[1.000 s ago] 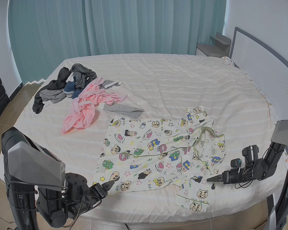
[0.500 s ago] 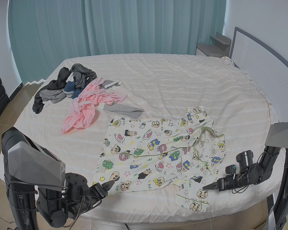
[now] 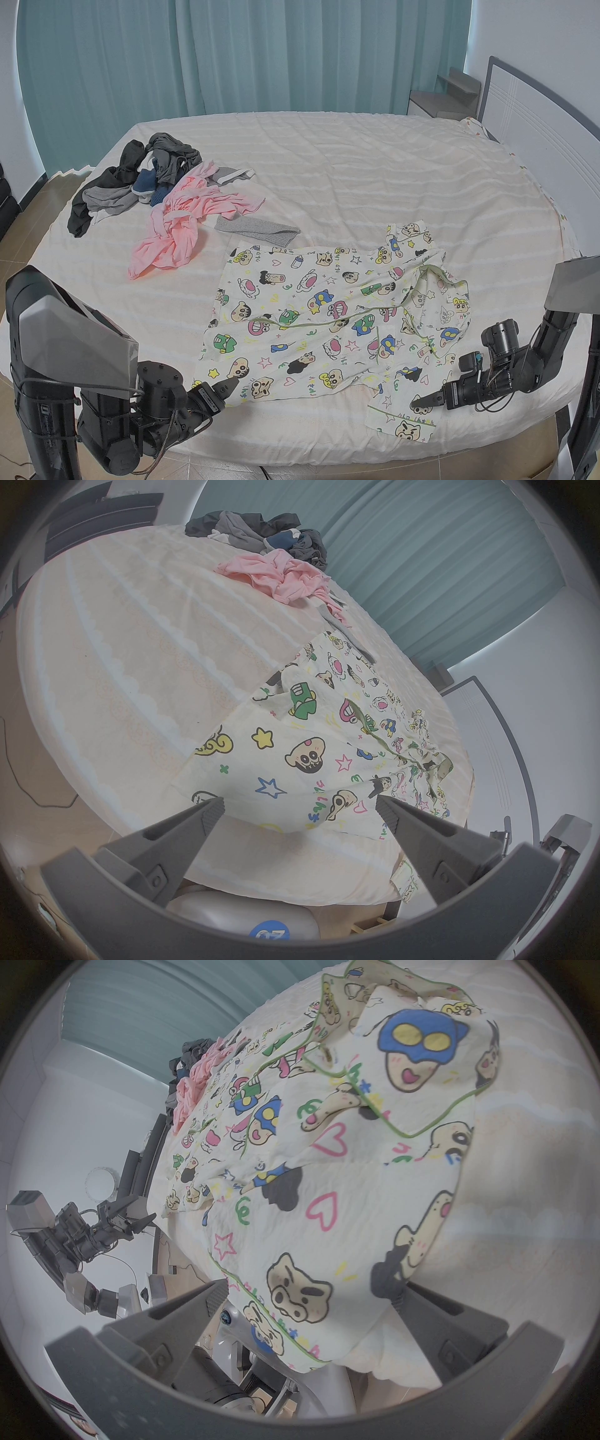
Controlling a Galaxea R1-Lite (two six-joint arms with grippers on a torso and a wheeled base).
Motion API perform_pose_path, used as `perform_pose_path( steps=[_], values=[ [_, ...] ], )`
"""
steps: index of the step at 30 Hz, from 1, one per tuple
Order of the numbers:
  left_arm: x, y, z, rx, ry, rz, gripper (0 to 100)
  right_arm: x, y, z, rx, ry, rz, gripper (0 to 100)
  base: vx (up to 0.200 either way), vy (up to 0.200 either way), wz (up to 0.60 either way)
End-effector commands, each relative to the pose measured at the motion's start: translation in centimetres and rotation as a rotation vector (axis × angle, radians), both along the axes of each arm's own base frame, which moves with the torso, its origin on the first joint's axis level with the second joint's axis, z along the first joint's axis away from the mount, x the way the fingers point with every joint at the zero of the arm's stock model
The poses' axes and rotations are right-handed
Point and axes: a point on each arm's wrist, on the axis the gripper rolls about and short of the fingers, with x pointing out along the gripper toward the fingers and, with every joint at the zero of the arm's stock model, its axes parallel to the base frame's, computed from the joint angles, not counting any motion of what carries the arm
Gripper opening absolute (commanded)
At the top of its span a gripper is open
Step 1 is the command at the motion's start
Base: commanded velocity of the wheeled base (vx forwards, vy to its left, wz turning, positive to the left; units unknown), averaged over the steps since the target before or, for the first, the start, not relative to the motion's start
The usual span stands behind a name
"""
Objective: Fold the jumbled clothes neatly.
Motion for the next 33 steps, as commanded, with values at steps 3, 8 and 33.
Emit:
perform_pose_path(
  steps=[3,8,33],
  values=[
    [0.1,-0.1,0.0,-0.004,-0.01,-0.001,100,0.2,0.6,-0.1,0.004,0.0,0.012,100,0.0,0.0,0.0],
    [0.1,-0.1,0.0,-0.004,-0.01,-0.001,100,0.3,0.7,-0.3,0.004,0.005,0.004,100,0.0,0.0,0.0],
    [-0.9,-0.6,-0.7,0.064,0.015,-0.043,100,-1.1,-1.5,0.6,-0.061,0.054,-0.079,0,0.0,0.0,0.0]
  ],
)
